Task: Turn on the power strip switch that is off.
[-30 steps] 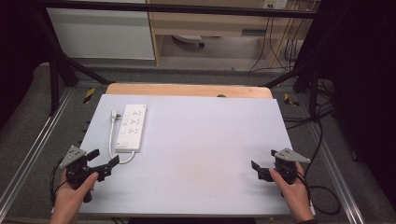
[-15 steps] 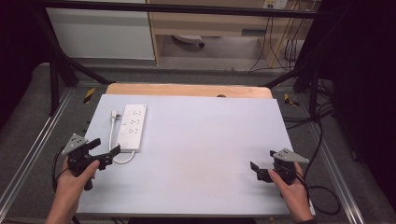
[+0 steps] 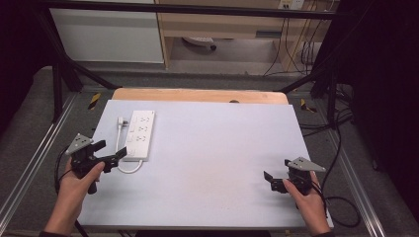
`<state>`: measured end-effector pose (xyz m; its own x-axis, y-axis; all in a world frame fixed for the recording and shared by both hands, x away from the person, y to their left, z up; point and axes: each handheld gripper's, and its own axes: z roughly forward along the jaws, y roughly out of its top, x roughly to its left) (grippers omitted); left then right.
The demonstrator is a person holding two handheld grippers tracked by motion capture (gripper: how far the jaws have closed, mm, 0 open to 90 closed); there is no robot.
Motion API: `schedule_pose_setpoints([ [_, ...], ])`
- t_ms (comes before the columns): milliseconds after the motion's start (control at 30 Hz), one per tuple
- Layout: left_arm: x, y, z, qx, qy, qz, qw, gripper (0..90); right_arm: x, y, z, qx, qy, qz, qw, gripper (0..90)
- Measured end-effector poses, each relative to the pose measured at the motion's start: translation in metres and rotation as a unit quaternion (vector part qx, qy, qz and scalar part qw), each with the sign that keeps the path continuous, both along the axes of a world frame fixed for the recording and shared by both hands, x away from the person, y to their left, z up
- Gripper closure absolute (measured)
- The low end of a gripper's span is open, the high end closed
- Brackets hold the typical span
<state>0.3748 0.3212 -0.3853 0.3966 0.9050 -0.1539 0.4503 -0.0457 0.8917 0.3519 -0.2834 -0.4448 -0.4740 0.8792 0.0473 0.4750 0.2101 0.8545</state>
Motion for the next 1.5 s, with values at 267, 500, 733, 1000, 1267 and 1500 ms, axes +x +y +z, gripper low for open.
schedule_pose_setpoints([
  [267,0.011,0.002,0.004,-0.001,-0.001,0.004,1.0000,9.8,-0.001,0.000,0.000,-0.004,-0.001,-0.002,1.0000,4.5],
  [500,0.022,0.003,0.006,0.000,-0.003,0.012,0.9999,9.1,-0.001,0.001,0.001,-0.004,-0.003,-0.001,1.0000,4.3],
  [733,0.036,-0.004,0.005,0.006,0.002,0.018,0.9998,9.3,-0.002,0.002,0.001,-0.006,-0.003,0.002,1.0000,4.0],
  [1000,0.043,-0.008,0.007,0.012,-0.001,0.019,0.9997,9.9,-0.001,0.003,0.000,-0.006,-0.001,0.005,1.0000,4.1],
  [1267,0.052,-0.013,0.007,0.022,0.003,0.020,0.9996,10.0,-0.002,0.004,0.001,-0.011,-0.005,0.004,0.9999,3.9],
  [1500,0.060,-0.017,0.011,0.031,0.001,0.021,0.9993,10.1,-0.002,0.005,0.002,-0.009,-0.006,0.006,0.9999,4.0],
])
